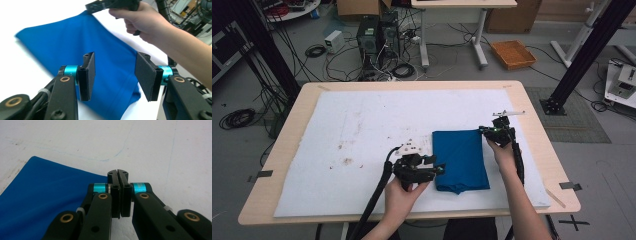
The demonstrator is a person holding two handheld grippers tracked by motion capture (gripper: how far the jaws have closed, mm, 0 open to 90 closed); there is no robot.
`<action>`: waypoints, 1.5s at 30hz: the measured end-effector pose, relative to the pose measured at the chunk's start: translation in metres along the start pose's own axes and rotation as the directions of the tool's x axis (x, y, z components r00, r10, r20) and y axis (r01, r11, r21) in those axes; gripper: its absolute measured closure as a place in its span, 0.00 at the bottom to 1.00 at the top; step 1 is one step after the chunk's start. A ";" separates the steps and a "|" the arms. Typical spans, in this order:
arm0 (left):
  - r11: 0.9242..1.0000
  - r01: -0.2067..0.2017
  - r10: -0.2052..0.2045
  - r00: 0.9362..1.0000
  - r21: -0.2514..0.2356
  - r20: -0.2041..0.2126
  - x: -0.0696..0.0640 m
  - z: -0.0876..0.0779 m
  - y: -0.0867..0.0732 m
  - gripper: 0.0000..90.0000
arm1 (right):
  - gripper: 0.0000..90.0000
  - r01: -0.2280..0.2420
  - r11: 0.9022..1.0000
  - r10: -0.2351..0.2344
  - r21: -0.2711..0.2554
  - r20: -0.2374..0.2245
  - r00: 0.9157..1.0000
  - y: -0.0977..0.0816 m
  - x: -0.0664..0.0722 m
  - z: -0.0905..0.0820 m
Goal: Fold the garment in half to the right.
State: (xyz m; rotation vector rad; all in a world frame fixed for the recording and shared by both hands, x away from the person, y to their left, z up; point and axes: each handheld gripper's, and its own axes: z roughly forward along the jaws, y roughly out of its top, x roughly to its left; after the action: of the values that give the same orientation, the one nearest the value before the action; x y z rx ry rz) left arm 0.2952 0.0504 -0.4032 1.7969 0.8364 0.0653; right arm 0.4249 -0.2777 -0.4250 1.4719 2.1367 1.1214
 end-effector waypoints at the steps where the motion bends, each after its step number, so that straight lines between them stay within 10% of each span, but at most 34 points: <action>1: 1.000 -0.001 0.001 1.000 -0.003 -0.004 0.002 -0.004 -0.001 0.57 | 0.99 0.001 1.000 -0.001 0.004 0.010 1.000 -0.001 -0.001 0.000; 7: 1.000 -0.012 0.012 0.999 -0.008 -0.035 0.010 -0.029 -0.007 0.57 | 0.81 -0.031 0.999 0.031 -0.011 0.041 0.999 -0.007 -0.005 -0.009; 22: 0.998 -0.013 0.003 0.990 -0.067 -0.144 0.034 -0.099 -0.026 0.57 | 0.66 -0.094 0.993 0.082 -0.071 -0.155 0.984 -0.107 0.044 -0.101; 31: 0.998 0.002 -0.013 0.987 -0.069 -0.161 0.039 -0.103 -0.029 0.57 | 0.98 -0.022 1.000 0.020 -0.010 -0.144 0.989 -0.122 0.054 -0.099; 39: 0.998 0.007 -0.016 0.988 -0.058 -0.151 0.040 -0.101 -0.029 0.57 | 0.98 -0.042 0.999 0.043 0.008 -0.127 0.991 -0.129 0.046 -0.102; 45: 0.999 -0.025 0.018 0.990 -0.047 -0.142 0.042 -0.101 -0.027 0.56 | 0.79 -0.034 0.999 0.032 -0.016 -0.111 0.993 -0.124 0.043 -0.104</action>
State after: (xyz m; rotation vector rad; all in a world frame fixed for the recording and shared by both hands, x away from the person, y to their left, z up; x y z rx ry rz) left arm 0.2696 0.1606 -0.4003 1.7709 0.9080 0.2273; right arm 0.2603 -0.3039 -0.4433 1.4742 2.1772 1.2582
